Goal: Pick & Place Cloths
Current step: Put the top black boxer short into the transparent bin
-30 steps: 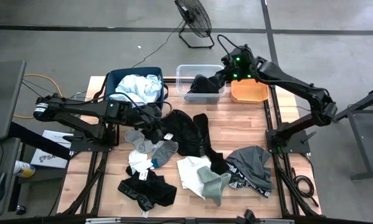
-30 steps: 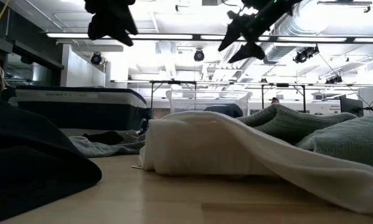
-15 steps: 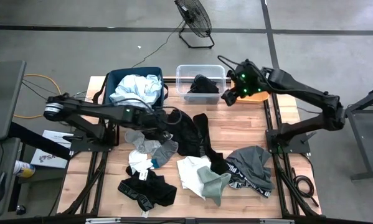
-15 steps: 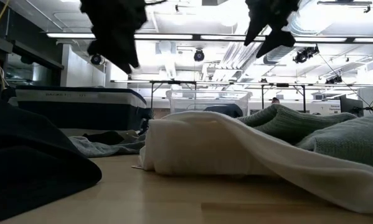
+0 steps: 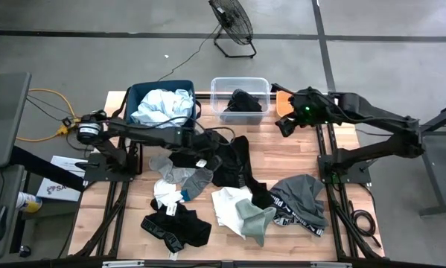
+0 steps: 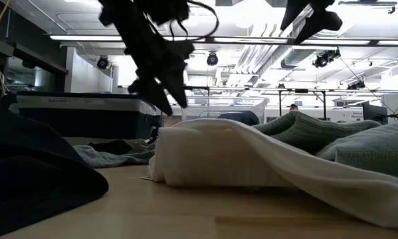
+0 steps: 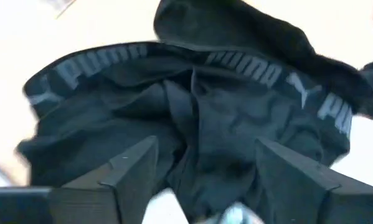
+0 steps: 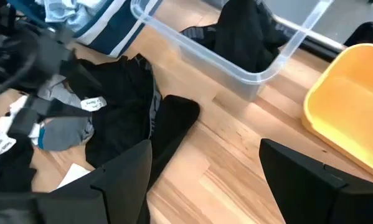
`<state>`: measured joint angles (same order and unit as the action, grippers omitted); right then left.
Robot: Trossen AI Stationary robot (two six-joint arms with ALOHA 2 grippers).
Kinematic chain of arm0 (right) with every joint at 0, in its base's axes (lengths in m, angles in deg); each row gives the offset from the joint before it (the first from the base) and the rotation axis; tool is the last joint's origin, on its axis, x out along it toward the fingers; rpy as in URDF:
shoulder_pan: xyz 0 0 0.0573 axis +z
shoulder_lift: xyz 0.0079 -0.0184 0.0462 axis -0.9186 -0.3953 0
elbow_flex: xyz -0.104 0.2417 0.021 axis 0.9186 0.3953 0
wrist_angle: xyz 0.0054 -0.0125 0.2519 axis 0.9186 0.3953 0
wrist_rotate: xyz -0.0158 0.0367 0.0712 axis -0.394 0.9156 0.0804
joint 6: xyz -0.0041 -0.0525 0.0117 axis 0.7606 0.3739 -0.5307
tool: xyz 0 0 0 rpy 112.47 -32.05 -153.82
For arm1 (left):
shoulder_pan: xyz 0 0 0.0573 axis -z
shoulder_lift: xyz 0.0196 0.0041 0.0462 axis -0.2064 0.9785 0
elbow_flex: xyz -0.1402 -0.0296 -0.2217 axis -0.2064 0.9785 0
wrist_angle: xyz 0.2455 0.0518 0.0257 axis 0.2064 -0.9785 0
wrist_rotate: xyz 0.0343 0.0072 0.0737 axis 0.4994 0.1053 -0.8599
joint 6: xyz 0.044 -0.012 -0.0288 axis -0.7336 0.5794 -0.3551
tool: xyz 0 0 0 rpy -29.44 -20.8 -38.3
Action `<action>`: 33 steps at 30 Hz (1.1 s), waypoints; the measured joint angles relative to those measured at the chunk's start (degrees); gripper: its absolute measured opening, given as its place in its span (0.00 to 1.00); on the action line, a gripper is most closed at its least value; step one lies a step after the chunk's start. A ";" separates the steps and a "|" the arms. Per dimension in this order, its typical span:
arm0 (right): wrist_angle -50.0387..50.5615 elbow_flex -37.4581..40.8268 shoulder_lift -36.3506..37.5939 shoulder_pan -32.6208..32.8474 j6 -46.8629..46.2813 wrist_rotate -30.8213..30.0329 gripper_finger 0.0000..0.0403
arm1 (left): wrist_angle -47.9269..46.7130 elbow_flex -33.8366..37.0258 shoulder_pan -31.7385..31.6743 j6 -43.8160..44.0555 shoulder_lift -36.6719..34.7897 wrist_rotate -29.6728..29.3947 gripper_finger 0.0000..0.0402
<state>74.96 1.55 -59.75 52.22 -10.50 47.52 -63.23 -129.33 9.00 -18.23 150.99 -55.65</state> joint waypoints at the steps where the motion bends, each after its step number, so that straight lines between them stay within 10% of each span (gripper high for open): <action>1: 0.25 0.00 0.38 0.38 -0.33 -0.80 0.72 | 0.27 -0.02 -0.61 -0.02 0.79 0.65 0.70; 14: 0.45 0.00 4.11 2.24 1.91 -1.68 0.72 | 8.18 0.04 -3.48 -1.07 5.81 6.42 0.76; 33: 0.49 0.00 4.32 2.24 8.74 -1.31 0.72 | 9.45 0.06 -3.83 6.91 11.00 9.67 0.61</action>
<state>75.45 1.55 -55.43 54.47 -1.76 46.21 -53.77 -129.26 5.17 -11.32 161.99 -45.98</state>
